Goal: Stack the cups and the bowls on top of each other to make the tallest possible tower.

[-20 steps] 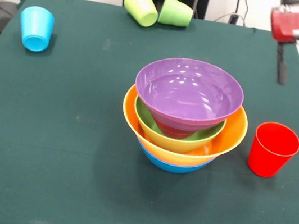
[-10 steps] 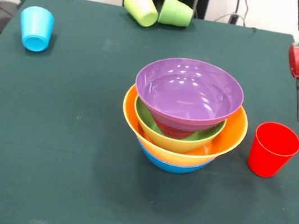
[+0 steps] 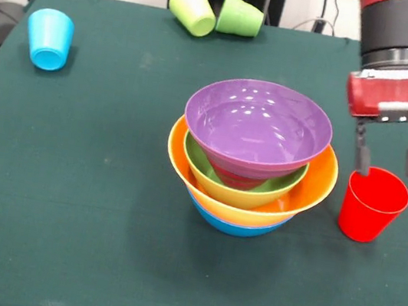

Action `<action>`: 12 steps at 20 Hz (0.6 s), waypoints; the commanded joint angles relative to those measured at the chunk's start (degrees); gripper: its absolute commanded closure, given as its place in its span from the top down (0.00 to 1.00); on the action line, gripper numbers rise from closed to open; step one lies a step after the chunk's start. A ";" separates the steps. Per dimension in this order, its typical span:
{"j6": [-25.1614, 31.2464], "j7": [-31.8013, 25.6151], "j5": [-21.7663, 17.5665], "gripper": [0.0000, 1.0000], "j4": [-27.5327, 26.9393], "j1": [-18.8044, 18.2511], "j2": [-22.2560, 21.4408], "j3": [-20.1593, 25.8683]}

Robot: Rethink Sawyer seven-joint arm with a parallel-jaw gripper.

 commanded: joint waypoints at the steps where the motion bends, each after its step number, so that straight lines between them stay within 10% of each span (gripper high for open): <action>1: 0.35 3.58 -5.85 1.00 -2.34 -2.76 5.19 0.51; 12: -5.44 6.21 -5.54 1.00 -4.25 -3.38 10.33 2.41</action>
